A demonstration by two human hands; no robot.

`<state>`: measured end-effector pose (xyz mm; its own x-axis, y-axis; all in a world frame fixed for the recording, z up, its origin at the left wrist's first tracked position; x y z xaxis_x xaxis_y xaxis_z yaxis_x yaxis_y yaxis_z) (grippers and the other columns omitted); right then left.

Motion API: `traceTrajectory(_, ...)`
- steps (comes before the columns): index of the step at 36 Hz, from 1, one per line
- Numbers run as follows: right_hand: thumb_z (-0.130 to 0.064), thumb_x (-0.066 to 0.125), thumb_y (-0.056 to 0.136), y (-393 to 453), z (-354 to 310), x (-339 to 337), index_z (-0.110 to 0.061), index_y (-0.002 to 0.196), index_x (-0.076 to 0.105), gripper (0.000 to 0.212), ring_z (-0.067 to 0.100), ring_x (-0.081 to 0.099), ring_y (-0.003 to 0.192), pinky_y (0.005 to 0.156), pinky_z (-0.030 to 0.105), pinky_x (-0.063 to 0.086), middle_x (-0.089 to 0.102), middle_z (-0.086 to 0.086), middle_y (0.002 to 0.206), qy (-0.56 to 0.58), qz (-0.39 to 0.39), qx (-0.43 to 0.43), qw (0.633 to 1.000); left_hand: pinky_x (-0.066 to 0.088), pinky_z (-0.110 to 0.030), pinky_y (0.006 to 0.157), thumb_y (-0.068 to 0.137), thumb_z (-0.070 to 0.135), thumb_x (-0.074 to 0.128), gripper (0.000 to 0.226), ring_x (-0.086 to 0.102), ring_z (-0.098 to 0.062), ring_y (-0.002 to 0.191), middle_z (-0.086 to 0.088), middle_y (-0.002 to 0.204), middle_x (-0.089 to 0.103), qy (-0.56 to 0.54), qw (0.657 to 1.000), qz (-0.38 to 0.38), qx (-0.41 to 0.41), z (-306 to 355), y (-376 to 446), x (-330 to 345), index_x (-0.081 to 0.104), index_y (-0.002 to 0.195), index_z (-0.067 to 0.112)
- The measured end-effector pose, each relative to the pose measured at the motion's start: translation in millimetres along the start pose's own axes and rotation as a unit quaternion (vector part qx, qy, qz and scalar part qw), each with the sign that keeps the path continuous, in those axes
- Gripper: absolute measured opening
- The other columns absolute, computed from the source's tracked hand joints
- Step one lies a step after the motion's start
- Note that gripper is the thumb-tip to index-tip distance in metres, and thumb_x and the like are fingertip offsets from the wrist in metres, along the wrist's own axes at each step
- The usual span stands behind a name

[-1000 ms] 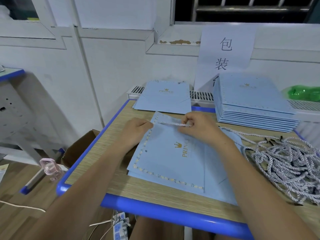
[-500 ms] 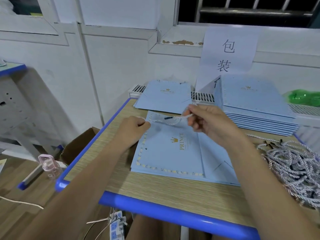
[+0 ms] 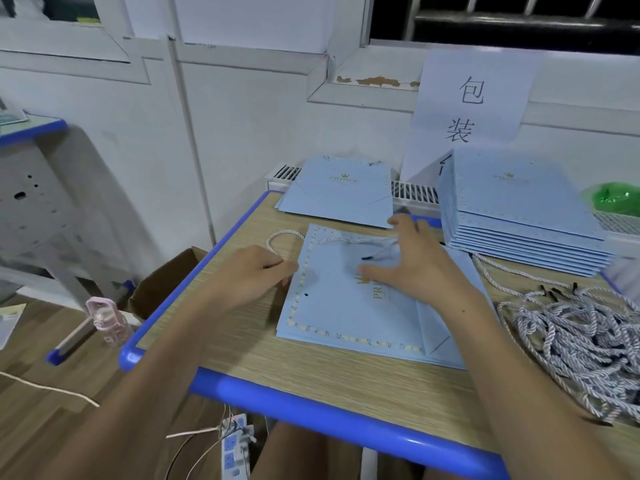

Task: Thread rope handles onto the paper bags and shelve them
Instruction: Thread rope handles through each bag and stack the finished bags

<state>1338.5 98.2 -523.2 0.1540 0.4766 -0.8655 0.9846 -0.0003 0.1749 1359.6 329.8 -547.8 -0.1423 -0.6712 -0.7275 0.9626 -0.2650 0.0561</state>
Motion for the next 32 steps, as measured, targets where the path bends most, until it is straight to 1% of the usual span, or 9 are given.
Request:
traceTrajectory(2,-0.050,0.070,0.077,-1.0,-4.7,0.5,-0.025,0.143,0.026,0.083,0.022,0.026,0.125,0.096,0.035,0.033,0.030,0.005,0.132,-0.088,0.029,-0.031,0.995,0.024,-0.027,0.057,0.093,0.031,0.055,0.048,0.027,-0.008,0.047,0.006,0.050,0.029,-0.013,0.999,-0.030,0.025,-1.3,-9.3,1.9,0.038,0.052,0.012)
traceTrajectory(5,-0.048,0.064,0.083,-0.3,-8.1,10.1,-0.028,0.140,0.034,0.068,0.023,0.017,0.126,0.106,0.035,0.018,0.022,0.005,0.136,-0.146,0.029,-0.072,0.986,0.032,-0.027,0.062,0.090,0.030,0.059,0.032,0.041,-0.009,0.057,0.003,0.059,0.049,-0.025,0.998,-0.031,0.041,-1.5,-14.5,4.1,0.061,0.066,0.010)
traceTrajectory(7,-0.041,0.060,0.088,1.6,-6.0,15.1,-0.028,0.137,0.039,0.055,0.024,0.018,0.126,0.104,0.034,0.014,0.023,0.004,0.137,-0.144,0.027,-0.083,0.986,0.033,-0.023,0.062,0.088,0.034,0.061,0.027,0.044,-0.006,0.056,0.009,0.059,0.052,-0.023,0.998,-0.026,0.044,-1.2,-15.6,5.9,0.065,0.069,0.016)
traceTrajectory(14,-0.031,0.058,0.091,10.6,13.9,15.0,-0.019,0.130,0.047,0.042,0.027,0.037,0.123,0.099,0.037,0.035,0.043,0.006,0.130,-0.066,0.010,-0.015,0.998,0.031,-0.023,0.058,0.085,0.041,0.065,0.030,0.040,-0.003,0.050,0.014,0.051,0.048,0.002,0.998,-0.010,0.058,-1.8,-16.7,10.1,0.057,0.062,0.023)
traceTrajectory(18,-0.013,0.058,0.091,13.8,16.9,14.0,-0.011,0.117,0.057,0.026,0.018,0.052,0.092,0.081,0.031,0.044,0.055,0.001,0.097,0.001,0.023,-0.029,0.999,0.031,-0.024,0.059,0.084,0.041,0.066,0.032,0.040,-0.004,0.052,0.010,0.055,0.046,0.019,0.998,0.007,0.066,-1.8,-17.0,10.1,0.060,0.068,0.013)
traceTrajectory(22,0.001,0.054,0.088,14.8,16.6,13.7,-0.011,0.110,0.058,0.025,0.007,0.048,0.066,0.069,0.028,0.046,0.055,-0.004,0.076,0.042,0.020,-0.037,0.998,0.031,-0.025,0.060,0.084,0.040,0.066,0.033,0.040,-0.005,0.052,0.008,0.057,0.048,0.017,0.997,0.010,0.069,-1.6,-17.5,10.3,0.060,0.069,0.011)
traceTrajectory(26,0.002,0.056,0.083,17.1,22.2,9.7,-0.014,0.107,0.058,0.030,0.009,0.050,0.063,0.058,0.024,0.045,0.054,-0.007,0.073,0.094,0.027,0.002,0.995,0.031,-0.024,0.059,0.084,0.040,0.067,0.032,0.041,-0.004,0.052,0.009,0.057,0.047,0.019,0.997,0.015,0.068,-1.7,-17.7,9.9,0.057,0.066,0.015)
traceTrajectory(29,-0.004,0.063,0.083,17.1,25.5,9.0,-0.011,0.118,0.057,0.036,0.014,0.052,0.076,0.070,0.032,0.050,0.052,-0.004,0.083,0.087,0.007,0.020,0.996,0.031,-0.025,0.059,0.083,0.040,0.067,0.031,0.041,-0.004,0.052,0.009,0.056,0.049,0.023,0.997,0.015,0.067,-1.7,-17.3,10.2,0.059,0.067,0.014)
traceTrajectory(32,-0.005,0.061,0.086,16.6,25.8,5.8,-0.003,0.119,0.059,0.033,0.013,0.051,0.083,0.074,0.023,0.040,0.055,0.004,0.092,0.102,0.030,0.022,0.994,0.030,-0.025,0.058,0.084,0.040,0.067,0.031,0.040,-0.005,0.052,0.011,0.055,0.047,0.020,0.997,0.015,0.068,-1.9,-16.5,9.9,0.055,0.062,0.021)
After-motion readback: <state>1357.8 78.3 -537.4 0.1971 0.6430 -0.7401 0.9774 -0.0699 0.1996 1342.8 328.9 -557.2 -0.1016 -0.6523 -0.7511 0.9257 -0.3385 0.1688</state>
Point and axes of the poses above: each hand's wrist, its own y-axis towards the middle knuckle, its own x-axis out of the palm, z = x × y, the point moved 3 cm from there along y, towards the middle knuckle
